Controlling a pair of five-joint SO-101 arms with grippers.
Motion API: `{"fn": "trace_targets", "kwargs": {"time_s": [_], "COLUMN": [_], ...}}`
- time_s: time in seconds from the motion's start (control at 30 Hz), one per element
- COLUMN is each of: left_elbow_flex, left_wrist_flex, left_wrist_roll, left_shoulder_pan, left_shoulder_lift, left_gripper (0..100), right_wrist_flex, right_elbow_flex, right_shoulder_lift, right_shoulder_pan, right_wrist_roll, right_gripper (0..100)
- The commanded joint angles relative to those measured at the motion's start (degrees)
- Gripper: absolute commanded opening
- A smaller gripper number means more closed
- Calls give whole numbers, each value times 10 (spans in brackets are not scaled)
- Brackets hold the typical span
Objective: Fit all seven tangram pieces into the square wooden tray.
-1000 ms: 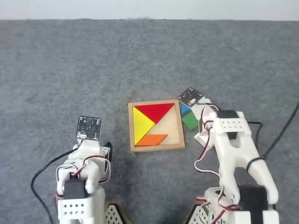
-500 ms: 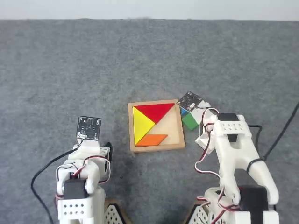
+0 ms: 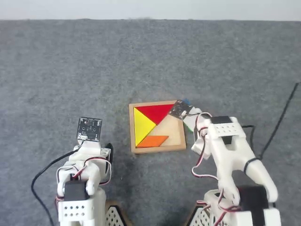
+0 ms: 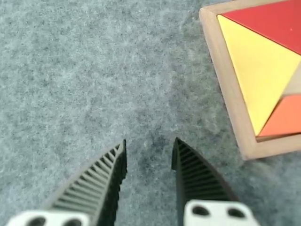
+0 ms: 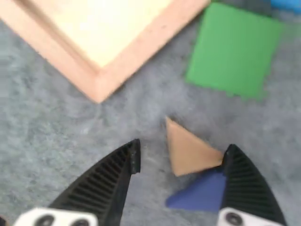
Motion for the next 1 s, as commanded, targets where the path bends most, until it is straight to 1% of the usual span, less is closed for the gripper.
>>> {"fn": "trace_targets", "kwargs": {"time_s": [0.0,0.1,0.27,0.53,0.67,0.77,0.87,0.97], "left_elbow_flex": [-5,-5,-5,-5,-5,-5,-5,-5], "left_wrist_flex": [5,5,5,5,5,5,5,5], "left_wrist_roll": [-4,-4,-4,-4,-4,-4,-4,-4], "left_shoulder_pan": [0,0,0,0,0,0,0,0], "left_shoulder_lift": [-16,-16,-16,-16,-16,-16,-16,-16], "left_gripper": [153,153,153,153,153,153,153,153], "right_wrist_flex": [-3,4,9,11,15,40,67,93], "right_elbow_flex": [-26,-43,-52,-111,-143,-167,-193,-207], "right_shoulder_lift": [32,50,56,52,55,56,52,55], "right_shoulder_pan": [-7,2,4,1,0,0,0,3], "right_wrist_roll": [8,8,5,-76,-99,-102,-103,-98], "right_gripper": [284,273,171,152,72,32,23,51]}}
